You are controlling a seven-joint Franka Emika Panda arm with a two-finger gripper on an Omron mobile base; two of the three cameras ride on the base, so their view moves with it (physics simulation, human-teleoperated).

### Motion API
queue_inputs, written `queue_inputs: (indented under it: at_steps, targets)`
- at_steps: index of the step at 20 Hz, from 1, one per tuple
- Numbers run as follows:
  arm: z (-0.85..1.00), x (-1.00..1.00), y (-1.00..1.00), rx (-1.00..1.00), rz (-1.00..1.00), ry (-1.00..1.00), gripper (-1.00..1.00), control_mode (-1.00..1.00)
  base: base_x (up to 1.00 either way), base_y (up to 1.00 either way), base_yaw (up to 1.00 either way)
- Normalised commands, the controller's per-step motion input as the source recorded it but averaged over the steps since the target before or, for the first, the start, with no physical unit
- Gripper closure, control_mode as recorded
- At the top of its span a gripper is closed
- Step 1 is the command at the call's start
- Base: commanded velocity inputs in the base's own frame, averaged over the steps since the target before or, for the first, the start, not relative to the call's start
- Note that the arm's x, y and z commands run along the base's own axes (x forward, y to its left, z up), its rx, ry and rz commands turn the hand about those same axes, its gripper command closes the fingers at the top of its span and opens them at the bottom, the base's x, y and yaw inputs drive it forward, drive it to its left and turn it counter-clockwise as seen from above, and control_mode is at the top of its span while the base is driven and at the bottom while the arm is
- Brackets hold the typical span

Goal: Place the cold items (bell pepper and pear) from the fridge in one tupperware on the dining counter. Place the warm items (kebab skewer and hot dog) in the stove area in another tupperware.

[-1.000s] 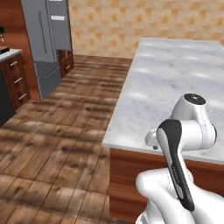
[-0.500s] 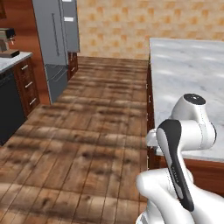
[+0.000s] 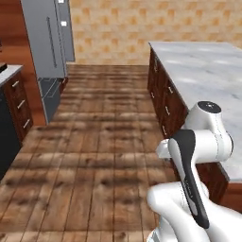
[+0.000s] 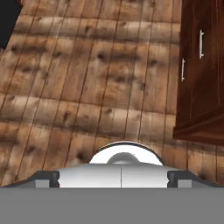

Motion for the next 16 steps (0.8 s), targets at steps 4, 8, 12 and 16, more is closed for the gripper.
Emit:
queue_inputs:
  at_steps: [4, 8, 12, 16]
  targets:
    - [0.0, 0.0, 0.0, 0.0, 0.0, 0.0, -1.0, 1.0, 1.0, 1.0, -0.42]
    - [0.0, 0.0, 0.0, 0.0, 0.0, 0.0, -1.0, 1.0, 1.0, 0.59, -0.27]
    - [0.0, 0.0, 0.0, 0.0, 0.0, 0.0, -1.0, 1.0, 1.0, 0.04, -0.01]
    - [0.0, 0.0, 0.0, 0.0, 0.0, 0.0, -1.0, 1.0, 1.0, 0.04, -0.15]
